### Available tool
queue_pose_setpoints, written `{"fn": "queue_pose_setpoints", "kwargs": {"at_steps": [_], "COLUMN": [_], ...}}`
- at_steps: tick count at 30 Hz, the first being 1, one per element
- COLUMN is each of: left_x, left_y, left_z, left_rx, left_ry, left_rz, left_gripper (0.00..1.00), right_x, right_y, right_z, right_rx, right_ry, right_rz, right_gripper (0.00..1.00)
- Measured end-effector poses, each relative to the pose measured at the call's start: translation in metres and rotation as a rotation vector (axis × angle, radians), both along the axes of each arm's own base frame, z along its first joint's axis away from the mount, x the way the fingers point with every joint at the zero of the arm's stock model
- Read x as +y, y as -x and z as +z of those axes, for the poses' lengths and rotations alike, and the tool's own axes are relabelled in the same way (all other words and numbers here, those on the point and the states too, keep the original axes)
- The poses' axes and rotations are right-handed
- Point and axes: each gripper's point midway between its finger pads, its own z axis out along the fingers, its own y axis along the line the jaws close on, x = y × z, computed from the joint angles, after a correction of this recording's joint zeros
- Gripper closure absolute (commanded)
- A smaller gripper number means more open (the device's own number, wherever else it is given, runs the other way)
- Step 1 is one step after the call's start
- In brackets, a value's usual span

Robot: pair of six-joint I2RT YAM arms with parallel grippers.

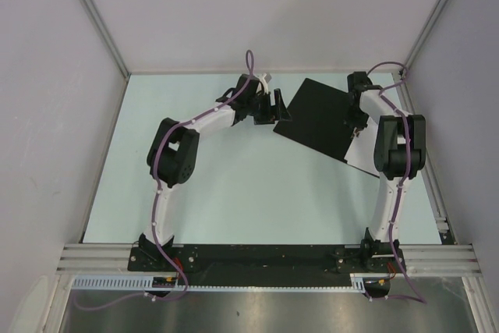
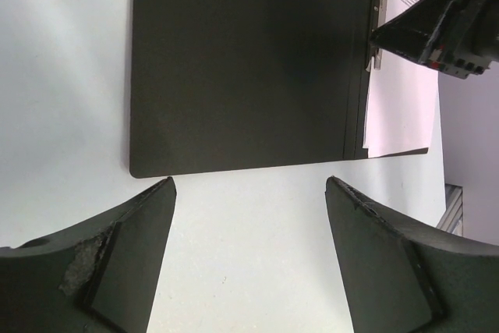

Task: Put the files into the folder

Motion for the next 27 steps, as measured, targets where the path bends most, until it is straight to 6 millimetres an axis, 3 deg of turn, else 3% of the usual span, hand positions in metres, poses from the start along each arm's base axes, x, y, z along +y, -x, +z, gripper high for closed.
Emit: {"fn": "queue_pose_setpoints", "kwargs": {"at_steps": [6,9,14,16,21,27], "left_x": [0.000,0.000,0.004,0.008,0.027,0.060], "left_y": [0.000,0.000,0.000,-0.001,-0.001,0.016], "left_z": [0.000,0.000,-0.004,-0.007,-0.018,-0.045], "left_rx": [0.000,0.000,0.012,0.027,0.078,0.198], "left_ry": [0.001,0.001,-0.016,-0.032,-0.061,-0.073], "left_rz": [0.000,0.001,0.015,0.031,0.074,0.162], "left_gripper": [0.16,0.10,0.05,0.04,0.02,0.05], "right_x": [0.003,0.003,0.000,0.001,0.004,0.020], "right_y": [-0.001,-0.001,0.000,0.000,-0.003,-0.009], "right_z": [-0.013,-0.014,-0.015,-0.016,-0.013,-0.001], "right_rx": [0.016,0.016,0.023,0.024,0.015,0.006], "right_ry": [-0.013,-0.015,-0.015,-0.026,-0.063,-0.168], "right_rz": [0.004,0.001,-0.003,0.004,0.024,0.066], "right_gripper": [0.75,0.78,0.97,0.98,1.00,1.00]}}
